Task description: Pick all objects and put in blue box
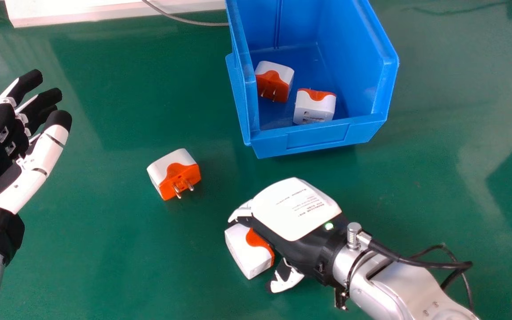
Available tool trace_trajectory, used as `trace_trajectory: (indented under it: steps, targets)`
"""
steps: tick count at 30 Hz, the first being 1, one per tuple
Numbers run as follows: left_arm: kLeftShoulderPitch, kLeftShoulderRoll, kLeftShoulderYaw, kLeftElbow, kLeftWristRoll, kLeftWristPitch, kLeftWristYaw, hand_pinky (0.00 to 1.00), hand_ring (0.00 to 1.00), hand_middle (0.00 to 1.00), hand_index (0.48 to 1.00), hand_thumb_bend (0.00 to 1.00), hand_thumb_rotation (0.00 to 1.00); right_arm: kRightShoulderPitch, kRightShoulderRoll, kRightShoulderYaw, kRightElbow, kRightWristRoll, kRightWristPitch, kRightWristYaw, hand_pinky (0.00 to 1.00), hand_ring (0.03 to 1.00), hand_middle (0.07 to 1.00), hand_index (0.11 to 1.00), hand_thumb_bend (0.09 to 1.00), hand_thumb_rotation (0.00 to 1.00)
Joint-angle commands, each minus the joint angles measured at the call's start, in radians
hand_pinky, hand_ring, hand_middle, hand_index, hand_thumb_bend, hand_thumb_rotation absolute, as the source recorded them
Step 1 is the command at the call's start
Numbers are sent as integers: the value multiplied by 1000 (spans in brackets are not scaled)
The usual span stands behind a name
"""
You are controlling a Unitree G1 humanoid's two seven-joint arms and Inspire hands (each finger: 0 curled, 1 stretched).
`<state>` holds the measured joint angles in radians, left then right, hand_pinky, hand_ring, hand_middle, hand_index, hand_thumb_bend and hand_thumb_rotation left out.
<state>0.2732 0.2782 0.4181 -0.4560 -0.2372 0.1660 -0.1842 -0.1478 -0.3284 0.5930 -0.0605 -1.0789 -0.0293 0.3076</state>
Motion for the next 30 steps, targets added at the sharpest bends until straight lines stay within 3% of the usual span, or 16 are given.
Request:
trace_trajectory:
  steps: [1,8,14,18,20,30]
  targets:
    - [4,-3,9,-35,-11,3,7,832,891,862,893,372,400,-24,10,3,-8,-16,7,-21,664,788,810,748,397,0]
    - [7,-4,8,-50,-12,16,10,833,892,863,893,365,396,-29,15,4,6,-18,9,-35,668,790,810,748,368,0]
    - [4,-3,8,-45,-14,18,11,833,892,863,893,360,391,-28,15,10,18,-29,12,-53,667,785,810,746,358,0]
    - [8,-6,6,-64,-17,28,15,834,893,863,893,357,389,-30,12,13,21,-31,15,-65,656,772,801,739,359,0]
    - [5,-6,7,-58,-16,28,14,834,893,863,893,357,389,-32,11,12,28,-29,13,-78,654,769,798,737,358,0]
    - [3,-11,2,-71,-10,36,21,834,891,862,892,356,392,-28,-16,43,119,-85,-18,-274,603,718,741,679,398,0]
